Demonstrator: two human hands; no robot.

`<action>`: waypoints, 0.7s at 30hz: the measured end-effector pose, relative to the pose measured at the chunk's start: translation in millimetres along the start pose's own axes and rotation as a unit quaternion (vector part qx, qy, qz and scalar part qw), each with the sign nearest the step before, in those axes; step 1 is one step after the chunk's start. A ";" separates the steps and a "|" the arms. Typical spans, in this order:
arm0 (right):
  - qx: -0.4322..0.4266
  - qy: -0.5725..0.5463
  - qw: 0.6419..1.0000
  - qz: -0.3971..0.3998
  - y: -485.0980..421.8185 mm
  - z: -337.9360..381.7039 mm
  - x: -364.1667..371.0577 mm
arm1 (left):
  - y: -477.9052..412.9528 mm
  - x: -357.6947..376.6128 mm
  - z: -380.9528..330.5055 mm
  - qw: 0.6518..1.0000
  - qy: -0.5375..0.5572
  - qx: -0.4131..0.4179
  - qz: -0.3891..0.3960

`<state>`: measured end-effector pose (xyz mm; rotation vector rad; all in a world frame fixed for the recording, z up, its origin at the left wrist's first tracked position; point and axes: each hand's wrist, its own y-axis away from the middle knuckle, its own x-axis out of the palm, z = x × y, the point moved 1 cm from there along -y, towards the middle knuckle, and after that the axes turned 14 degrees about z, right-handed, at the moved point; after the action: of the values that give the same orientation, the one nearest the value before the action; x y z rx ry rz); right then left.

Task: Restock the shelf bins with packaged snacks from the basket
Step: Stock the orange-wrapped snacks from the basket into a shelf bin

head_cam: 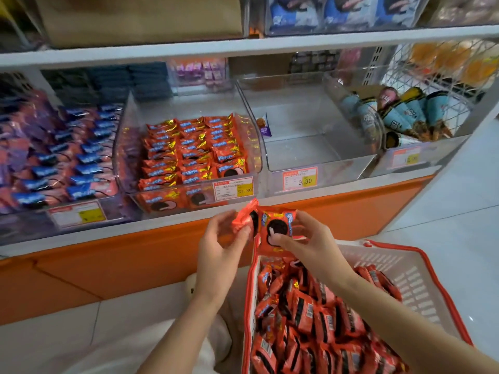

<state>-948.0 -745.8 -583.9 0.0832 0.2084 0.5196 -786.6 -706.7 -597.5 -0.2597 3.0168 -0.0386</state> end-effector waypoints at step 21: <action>-0.018 0.670 0.734 0.112 -166.5 109.8 18.5 | -37.6 -92.5 11.7 0.872 -0.467 0.134 -0.057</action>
<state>-827.7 -883.4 -502.0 -0.3394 1.6395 0.7520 -688.3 -728.0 -597.6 -0.3100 1.9964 -0.2566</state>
